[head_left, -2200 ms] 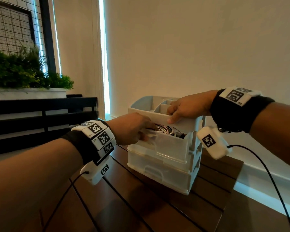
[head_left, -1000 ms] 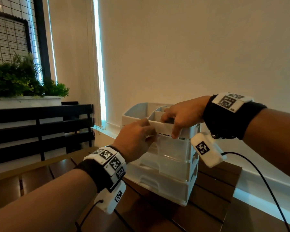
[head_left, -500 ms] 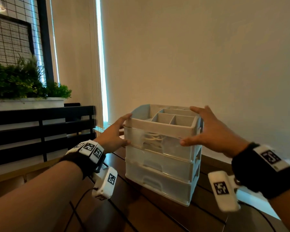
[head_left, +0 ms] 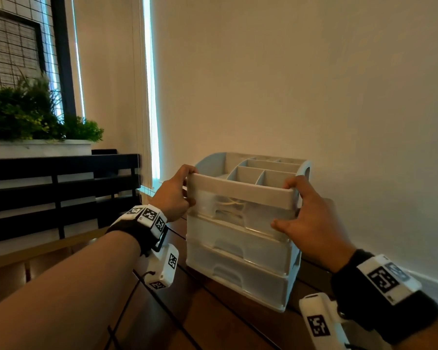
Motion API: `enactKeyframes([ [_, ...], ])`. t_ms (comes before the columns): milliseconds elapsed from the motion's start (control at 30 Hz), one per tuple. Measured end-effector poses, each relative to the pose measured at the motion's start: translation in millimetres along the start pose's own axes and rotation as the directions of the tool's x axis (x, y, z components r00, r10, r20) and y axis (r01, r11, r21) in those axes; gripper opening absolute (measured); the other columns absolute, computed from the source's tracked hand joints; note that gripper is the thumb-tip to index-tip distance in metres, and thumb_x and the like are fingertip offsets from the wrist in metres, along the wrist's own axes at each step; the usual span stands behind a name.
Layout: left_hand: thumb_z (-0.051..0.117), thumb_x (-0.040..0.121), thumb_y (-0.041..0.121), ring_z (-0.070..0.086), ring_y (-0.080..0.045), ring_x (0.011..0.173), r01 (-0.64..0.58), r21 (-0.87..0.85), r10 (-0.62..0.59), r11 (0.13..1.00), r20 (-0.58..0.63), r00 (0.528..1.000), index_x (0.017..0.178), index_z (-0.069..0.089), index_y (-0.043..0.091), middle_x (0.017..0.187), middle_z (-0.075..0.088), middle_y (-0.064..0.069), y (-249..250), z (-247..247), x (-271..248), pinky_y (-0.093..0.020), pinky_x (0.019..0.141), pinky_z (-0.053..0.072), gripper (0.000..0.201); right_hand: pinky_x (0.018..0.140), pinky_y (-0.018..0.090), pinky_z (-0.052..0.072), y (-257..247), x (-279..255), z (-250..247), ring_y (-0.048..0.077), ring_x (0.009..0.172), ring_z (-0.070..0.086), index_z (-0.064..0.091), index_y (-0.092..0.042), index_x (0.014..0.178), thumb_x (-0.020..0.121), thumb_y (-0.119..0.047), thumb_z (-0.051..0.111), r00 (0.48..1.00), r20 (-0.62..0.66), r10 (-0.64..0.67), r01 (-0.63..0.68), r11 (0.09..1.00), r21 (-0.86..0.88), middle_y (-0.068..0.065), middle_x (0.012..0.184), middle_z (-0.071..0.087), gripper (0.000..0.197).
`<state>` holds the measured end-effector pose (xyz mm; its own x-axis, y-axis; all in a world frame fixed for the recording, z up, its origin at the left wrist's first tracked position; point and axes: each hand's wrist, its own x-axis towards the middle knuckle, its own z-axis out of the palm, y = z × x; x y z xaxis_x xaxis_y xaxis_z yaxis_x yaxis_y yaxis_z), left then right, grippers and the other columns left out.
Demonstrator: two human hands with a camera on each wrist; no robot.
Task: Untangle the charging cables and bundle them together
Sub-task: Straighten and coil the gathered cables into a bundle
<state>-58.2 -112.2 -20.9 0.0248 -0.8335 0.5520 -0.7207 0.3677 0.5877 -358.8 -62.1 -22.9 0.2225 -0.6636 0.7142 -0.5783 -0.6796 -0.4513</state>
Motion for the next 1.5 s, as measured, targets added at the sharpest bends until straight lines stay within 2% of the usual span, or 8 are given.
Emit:
enactKeyframes([
  [133, 0.062, 0.08, -0.005, 0.067, -0.025, 0.087, 0.074, -0.072, -0.078, 0.995, -0.064, 0.995, 0.125, 0.037, 0.042, 0.115, 0.058, -0.011, 10.7, 13.0, -8.1, -0.045, 0.077, 0.058, 0.07, 0.071, 0.03, 0.06, -0.5, -2.9, 3.4, 0.012, 0.084, 0.063, 0.038, -0.045, 0.106, 0.072, -0.022, 0.079, 1.0, -0.01, 0.0, 0.0, 1.0, -0.01, -0.004, 0.104, 0.059, 0.058],
  [233, 0.068, 0.087, 0.023, 0.053, -0.033, 0.12, 0.231, -0.24, -0.262, 0.943, -0.107, 0.959, 0.147, 0.012, 0.047, 0.139, 0.048, -0.013, 26.1, 30.7, -32.9, -0.05, 0.089, 0.052, 0.086, 0.078, 0.028, 0.057, -0.4, -7.0, 3.3, 0.011, 0.092, 0.06, 0.036, -0.047, 0.114, 0.077, -0.027, 0.077, 1.0, 0.007, -0.009, 0.009, 1.0, 0.008, -0.005, 0.115, 0.053, 0.059],
  [367, 0.065, 0.073, 0.068, 0.032, -0.048, 0.134, 0.553, -0.648, -0.592, 0.524, 0.19, 0.784, 0.149, -0.009, 0.046, 0.16, 0.014, -0.002, 60.4, 49.8, -61.2, -0.057, 0.057, 0.055, 0.108, 0.087, 0.033, 0.053, -8.1, -12.7, 6.6, 0.013, 0.101, 0.056, 0.033, -0.045, 0.125, 0.084, -0.037, 0.069, 1.0, 0.008, 0.023, -0.023, 0.999, 0.044, -0.005, 0.117, 0.05, 0.055],
  [500, 0.079, 0.045, 0.077, 0.017, -0.044, 0.141, 0.567, -0.759, -0.518, 0.32, 0.36, 0.776, 0.149, 0.003, 0.043, 0.159, 0.011, 0.002, 81.6, 62.5, -54.0, -0.073, 0.088, 0.039, 0.133, 0.076, 0.021, 0.051, -9.9, -14.9, 8.1, 0.014, 0.098, 0.055, 0.025, -0.05, 0.126, 0.082, -0.016, 0.07, 0.991, 0.118, 0.056, -0.059, 0.998, 0.03, -0.001, 0.121, 0.046, 0.072],
  [667, 0.082, 0.029, 0.076, 0.025, -0.041, 0.14, 0.57, -0.767, -0.595, 0.293, 0.32, 0.737, 0.151, -0.009, 0.036, 0.159, 0.015, -0.004, 101.8, 80.0, -37.3, -0.068, 0.103, 0.03, 0.157, 0.052, 0.012, 0.047, -3.1, -10.0, 6.8, 0.011, 0.071, 0.058, 0.023, -0.052, 0.125, 0.083, -0.001, 0.058, 0.989, 0.142, 0.046, -0.041, 0.999, -0.035, 0.006, 0.107, 0.053, 0.075],
  [867, 0.079, 0.023, 0.077, 0.038, -0.043, 0.128, 0.622, -0.724, -0.649, 0.298, 0.324, 0.688, 0.149, 0.008, 0.038, 0.151, 0.027, -0.011, 101.2, 95.5, -2.7, -0.062, 0.097, 0.039, 0.15, 0.053, 0.014, 0.044, 19.7, 10.0, 10.3, 0.01, 0.065, 0.057, 0.025, -0.049, 0.126, 0.085, -0.005, 0.056, 0.991, 0.121, 0.064, -0.056, 0.996, -0.064, 0.011, 0.11, 0.055, 0.068],
  [1133, 0.08, 0.015, 0.078, 0.046, -0.045, 0.124, 0.652, -0.677, -0.606, 0.34, 0.373, 0.703, 0.141, 0.033, 0.038, 0.146, 0.038, -0.013, 69.6, 127.4, 51.1, -0.064, 0.094, 0.038, 0.141, 0.068, 0.041, 0.057, 52.6, 39.9, 26.4, 0.02, 0.079, 0.06, 0.024, -0.051, 0.128, 0.082, 0.001, 0.053, 0.994, 0.095, 0.059, -0.056, 0.998, -0.038, 0.01, 0.134, 0.038, 0.076],
  [1500, 0.076, 0.005, 0.077, 0.046, -0.045, 0.12, 0.601, -0.712, -0.586, 0.364, 0.326, 0.742, 0.149, 0.024, 0.03, 0.144, 0.037, -0.016, 71.7, 134.8, 74.1, -0.062, 0.092, 0.042, 0.16, 0.054, 0.022, 0.049, 74.9, 67.1, 31.4, 0.012, 0.064, 0.06, 0.02, -0.054, 0.127, 0.084, -0.001, 0.052, 0.982, 0.121, 0.146, -0.133, 0.986, -0.104, 0.018, 0.129, 0.051, 0.075],
])
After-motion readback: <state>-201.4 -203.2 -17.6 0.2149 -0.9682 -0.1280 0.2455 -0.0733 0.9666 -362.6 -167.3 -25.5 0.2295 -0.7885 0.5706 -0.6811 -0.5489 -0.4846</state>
